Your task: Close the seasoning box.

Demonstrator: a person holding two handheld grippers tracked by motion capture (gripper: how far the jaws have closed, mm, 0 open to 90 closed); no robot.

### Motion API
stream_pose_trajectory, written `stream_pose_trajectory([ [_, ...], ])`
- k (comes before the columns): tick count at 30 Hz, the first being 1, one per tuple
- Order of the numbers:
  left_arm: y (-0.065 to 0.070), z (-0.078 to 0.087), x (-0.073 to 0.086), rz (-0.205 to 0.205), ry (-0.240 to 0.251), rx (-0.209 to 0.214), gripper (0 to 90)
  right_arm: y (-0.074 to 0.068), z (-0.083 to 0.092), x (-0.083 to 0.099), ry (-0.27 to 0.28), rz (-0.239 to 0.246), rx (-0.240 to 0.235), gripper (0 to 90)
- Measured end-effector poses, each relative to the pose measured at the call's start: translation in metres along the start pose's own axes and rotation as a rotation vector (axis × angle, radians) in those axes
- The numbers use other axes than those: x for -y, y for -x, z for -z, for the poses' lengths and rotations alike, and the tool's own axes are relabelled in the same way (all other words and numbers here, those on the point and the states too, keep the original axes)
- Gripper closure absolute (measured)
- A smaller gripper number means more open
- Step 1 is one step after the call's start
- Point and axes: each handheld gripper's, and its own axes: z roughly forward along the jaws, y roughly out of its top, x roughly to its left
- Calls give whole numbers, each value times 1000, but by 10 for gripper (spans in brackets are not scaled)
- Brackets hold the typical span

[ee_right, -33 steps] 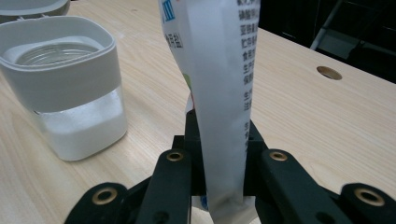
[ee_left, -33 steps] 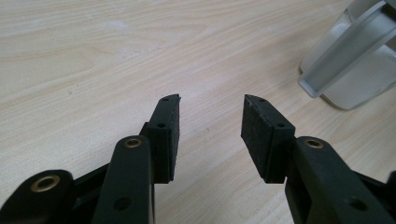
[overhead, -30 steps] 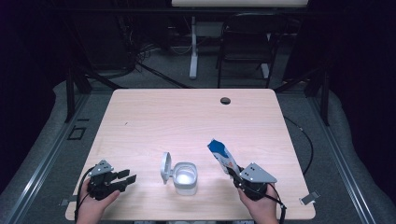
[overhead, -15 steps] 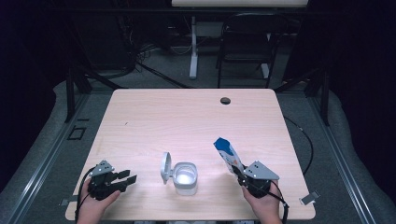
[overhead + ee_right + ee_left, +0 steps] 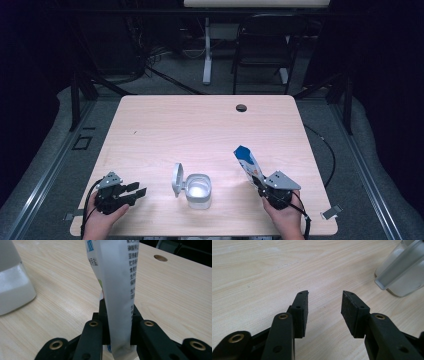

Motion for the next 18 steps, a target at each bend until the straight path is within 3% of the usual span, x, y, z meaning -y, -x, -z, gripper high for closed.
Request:
stream_pose_trajectory([
  [11, 1, -2, 1, -3, -1, 2, 574, 4, -6, 7, -35, -8, 7, 793],
  [18, 1, -1, 1, 3, -7, 1, 574, 8, -5, 12, -17, -30, -3, 791],
])
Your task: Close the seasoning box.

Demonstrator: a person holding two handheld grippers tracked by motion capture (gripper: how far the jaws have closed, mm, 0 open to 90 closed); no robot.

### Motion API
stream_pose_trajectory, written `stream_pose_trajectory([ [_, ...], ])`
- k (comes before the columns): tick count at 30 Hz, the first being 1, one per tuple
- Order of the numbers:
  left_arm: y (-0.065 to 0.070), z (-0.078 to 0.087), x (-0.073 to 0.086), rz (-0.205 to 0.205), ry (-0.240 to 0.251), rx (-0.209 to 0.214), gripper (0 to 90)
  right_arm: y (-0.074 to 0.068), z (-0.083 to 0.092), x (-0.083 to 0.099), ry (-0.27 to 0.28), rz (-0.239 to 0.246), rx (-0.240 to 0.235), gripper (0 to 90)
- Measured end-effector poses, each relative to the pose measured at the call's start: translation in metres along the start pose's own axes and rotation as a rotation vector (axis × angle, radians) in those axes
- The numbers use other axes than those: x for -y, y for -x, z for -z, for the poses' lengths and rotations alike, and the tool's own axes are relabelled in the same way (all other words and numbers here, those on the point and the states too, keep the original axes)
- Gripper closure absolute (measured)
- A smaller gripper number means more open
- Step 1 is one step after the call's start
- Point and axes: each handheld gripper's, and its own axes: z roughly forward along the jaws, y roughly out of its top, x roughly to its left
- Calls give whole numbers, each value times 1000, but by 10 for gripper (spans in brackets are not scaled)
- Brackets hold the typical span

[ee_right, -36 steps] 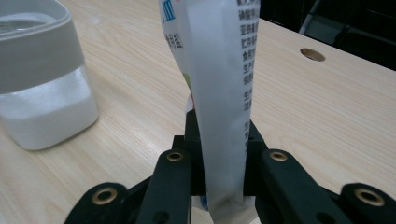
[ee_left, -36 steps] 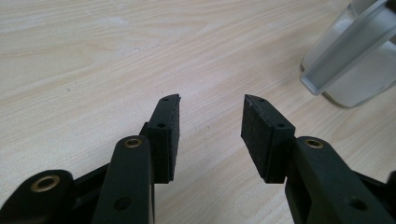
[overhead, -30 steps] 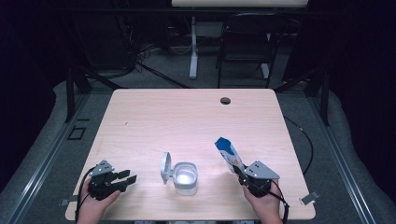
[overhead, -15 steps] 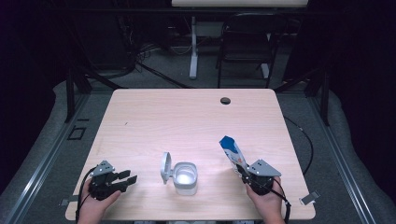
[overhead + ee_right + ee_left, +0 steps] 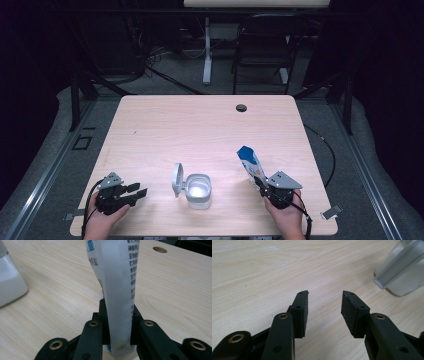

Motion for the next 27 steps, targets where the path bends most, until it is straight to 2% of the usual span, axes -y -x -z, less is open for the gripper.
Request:
stream_pose_trajectory([
  [7, -1, 0, 0, 1, 8, 5, 574, 2, 2, 4, 0, 12, -12, 780],
  [11, 0, 1, -2, 1, 19, 6, 574, 5, 5, 7, -24, 17, -16, 771],
  [20, 2, 2, -4, -9, 12, 6, 574, 9, 10, 13, -36, 3, 6, 747],
  [27, 4, 5, -7, -4, 34, 6, 574, 10, 12, 14, -43, 9, 11, 727],
])
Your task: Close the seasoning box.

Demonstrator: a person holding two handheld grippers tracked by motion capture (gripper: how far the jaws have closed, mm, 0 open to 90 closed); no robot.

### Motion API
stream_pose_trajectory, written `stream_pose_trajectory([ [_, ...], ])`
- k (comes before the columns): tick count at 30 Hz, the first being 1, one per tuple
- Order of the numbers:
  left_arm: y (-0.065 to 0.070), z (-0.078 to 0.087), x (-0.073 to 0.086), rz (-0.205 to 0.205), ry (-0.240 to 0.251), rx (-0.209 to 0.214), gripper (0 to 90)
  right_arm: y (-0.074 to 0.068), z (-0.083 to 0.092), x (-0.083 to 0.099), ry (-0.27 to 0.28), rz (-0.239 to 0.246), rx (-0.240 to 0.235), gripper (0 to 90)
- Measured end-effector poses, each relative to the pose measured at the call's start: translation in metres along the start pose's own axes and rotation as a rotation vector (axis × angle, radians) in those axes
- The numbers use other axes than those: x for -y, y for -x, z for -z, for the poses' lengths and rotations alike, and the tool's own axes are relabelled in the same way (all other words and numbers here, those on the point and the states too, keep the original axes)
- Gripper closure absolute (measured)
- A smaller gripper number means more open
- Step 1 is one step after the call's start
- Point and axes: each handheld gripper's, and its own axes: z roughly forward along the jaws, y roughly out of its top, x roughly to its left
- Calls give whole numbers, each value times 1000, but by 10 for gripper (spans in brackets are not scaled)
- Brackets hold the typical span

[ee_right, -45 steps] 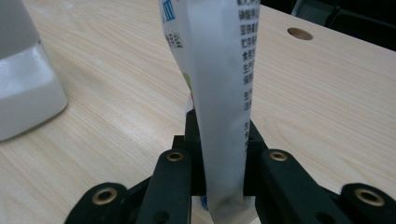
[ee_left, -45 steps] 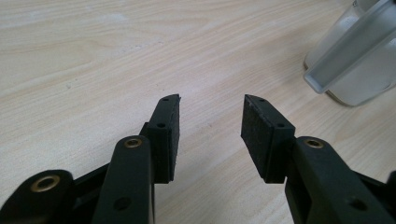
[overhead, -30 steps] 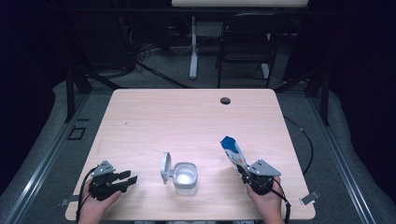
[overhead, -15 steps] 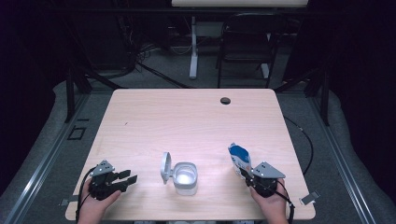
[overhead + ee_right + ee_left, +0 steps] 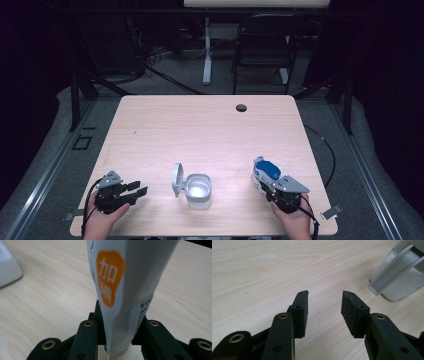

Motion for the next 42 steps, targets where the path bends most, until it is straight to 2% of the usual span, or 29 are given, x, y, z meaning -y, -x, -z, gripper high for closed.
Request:
stream_pose_trajectory([
  [10, 1, 2, -3, 5, 10, 1, 574, 2, 4, 1, 27, -11, 17, 634],
  [14, 1, 2, -3, 2, 3, 6, 574, 3, 5, 1, 27, -20, 13, 625],
  [20, 6, 1, -7, -4, 6, 22, 575, 3, 7, 2, 25, -7, 20, 574],
  [25, 11, 2, -11, -8, 19, 35, 576, 2, 11, 2, 37, -21, 24, 533],
  [29, 16, 4, -15, -21, 25, 46, 576, 3, 13, 3, 24, -11, 36, 502],
  [42, 24, 2, -21, -47, 9, 69, 603, 4, 12, 6, 19, -9, 37, 474],
])
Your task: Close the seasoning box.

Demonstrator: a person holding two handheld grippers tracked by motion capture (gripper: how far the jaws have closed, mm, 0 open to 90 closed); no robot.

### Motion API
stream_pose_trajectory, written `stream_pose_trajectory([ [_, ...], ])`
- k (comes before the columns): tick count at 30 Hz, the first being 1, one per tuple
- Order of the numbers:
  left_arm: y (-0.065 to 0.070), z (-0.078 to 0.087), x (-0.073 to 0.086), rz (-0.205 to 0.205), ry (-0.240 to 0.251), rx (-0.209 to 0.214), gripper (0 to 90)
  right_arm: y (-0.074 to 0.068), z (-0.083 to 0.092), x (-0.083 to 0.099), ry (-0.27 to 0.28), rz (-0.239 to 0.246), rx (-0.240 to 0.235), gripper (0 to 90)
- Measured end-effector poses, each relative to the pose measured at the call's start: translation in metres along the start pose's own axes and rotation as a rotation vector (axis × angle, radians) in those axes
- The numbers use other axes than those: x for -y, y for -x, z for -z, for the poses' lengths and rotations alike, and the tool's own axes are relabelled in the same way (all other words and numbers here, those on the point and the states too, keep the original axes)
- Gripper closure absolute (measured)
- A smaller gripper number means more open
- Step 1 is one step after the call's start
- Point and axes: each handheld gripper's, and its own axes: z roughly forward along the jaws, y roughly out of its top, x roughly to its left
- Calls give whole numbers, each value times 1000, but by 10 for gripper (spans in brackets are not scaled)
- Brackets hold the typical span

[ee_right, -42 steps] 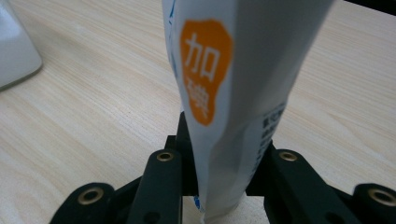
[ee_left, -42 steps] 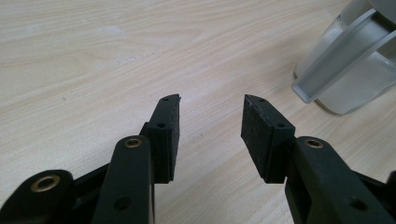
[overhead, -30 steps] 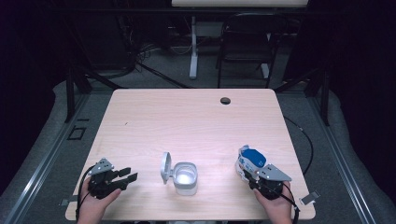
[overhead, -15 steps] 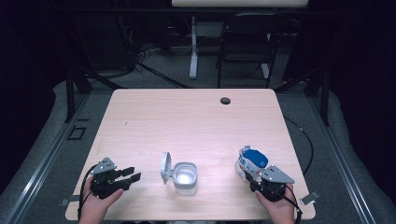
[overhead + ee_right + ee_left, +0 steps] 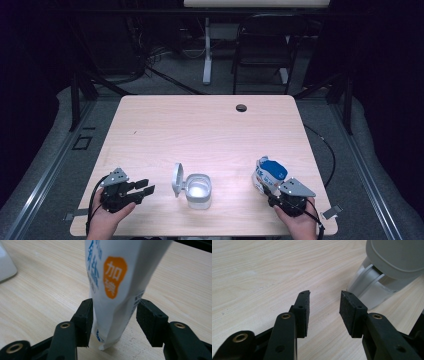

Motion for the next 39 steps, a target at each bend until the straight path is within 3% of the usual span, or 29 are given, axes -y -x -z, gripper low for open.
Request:
stream_pose_trajectory([
  [12, 7, 3, -9, -23, 11, 11, 608, 1, 0, 1, -27, 13, 8, 450],
  [17, 12, 2, -12, -31, 8, 16, 605, -1, 0, 0, -36, 58, 11, 449],
  [25, 17, -4, -24, -48, 12, 18, 617, 2, 0, 0, -14, 26, 8, 442],
  [32, 28, -5, -40, -79, 18, 22, 677, 2, 2, -1, -23, 34, 12, 428],
  [39, 37, -8, -47, -89, 5, 28, 837, 4, 5, 0, -27, 31, 18, 423],
])
